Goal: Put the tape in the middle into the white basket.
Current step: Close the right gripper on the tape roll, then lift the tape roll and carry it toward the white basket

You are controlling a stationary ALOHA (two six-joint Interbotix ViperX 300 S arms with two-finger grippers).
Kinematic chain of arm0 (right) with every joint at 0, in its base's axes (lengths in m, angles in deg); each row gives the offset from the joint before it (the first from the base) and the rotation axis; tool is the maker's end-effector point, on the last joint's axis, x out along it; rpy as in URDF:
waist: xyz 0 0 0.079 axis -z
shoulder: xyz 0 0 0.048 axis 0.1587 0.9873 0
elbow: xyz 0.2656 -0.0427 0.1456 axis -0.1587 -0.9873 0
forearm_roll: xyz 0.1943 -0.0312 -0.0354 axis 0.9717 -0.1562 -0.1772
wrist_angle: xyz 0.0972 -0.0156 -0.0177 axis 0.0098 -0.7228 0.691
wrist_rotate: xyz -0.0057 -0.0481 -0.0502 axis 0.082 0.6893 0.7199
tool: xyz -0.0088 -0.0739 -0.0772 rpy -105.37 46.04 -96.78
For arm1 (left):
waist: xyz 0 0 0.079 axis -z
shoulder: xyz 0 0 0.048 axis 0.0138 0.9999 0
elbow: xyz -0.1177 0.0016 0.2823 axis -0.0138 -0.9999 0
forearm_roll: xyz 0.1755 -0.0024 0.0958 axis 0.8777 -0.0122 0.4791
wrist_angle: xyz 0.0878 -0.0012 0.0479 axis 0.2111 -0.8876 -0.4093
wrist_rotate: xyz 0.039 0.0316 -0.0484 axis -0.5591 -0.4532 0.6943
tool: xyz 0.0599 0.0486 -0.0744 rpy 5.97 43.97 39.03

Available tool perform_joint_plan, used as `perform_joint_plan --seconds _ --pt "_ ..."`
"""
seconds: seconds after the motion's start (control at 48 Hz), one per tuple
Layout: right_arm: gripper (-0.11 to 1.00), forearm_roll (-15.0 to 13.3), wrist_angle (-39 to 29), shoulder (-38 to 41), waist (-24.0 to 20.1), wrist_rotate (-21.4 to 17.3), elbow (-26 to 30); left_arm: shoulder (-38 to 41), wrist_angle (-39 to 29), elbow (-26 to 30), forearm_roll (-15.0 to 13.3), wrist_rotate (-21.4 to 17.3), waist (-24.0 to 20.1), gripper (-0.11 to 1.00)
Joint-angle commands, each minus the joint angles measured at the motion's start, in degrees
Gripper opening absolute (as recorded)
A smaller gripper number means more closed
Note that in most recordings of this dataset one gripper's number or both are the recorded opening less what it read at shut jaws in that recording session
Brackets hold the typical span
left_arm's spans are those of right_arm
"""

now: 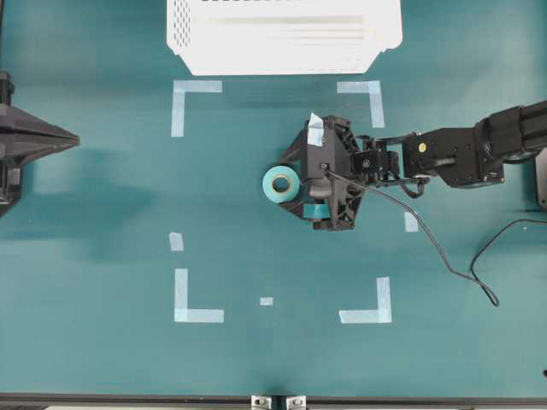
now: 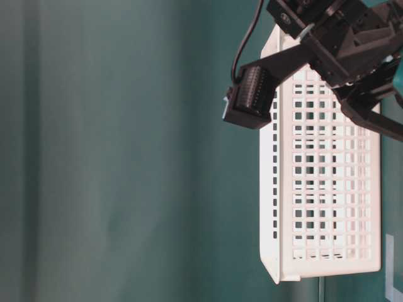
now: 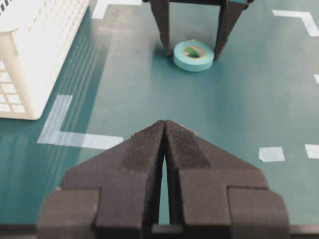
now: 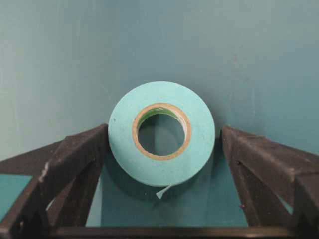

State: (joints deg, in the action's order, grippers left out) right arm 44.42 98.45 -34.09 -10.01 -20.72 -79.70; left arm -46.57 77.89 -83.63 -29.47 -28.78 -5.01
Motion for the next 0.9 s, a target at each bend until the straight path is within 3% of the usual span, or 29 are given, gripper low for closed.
perform_joint_plan --seconds 0.0,0.271,0.313,0.438,0.875 --pt "1.0 0.09 0.35 -0.7 0.09 0.09 1.05 0.44 0.44 0.7 0.09 0.09 -0.35 -0.1" --pt "0.98 0.0 -0.79 -0.79 0.09 0.18 1.14 0.44 0.44 0.7 0.09 0.09 -0.35 -0.1" --pt "0.94 -0.09 -0.97 -0.79 0.09 0.18 1.23 0.44 0.44 0.7 0.0 0.09 -0.26 -0.1" --pt "0.69 -0.35 -1.49 -1.23 0.09 0.26 1.23 0.44 0.44 0.7 0.09 0.09 -0.26 -0.1" --pt "0.68 -0.97 -4.48 -5.45 -0.35 0.26 1.05 0.44 0.44 0.7 0.0 0.09 -0.35 -0.1"
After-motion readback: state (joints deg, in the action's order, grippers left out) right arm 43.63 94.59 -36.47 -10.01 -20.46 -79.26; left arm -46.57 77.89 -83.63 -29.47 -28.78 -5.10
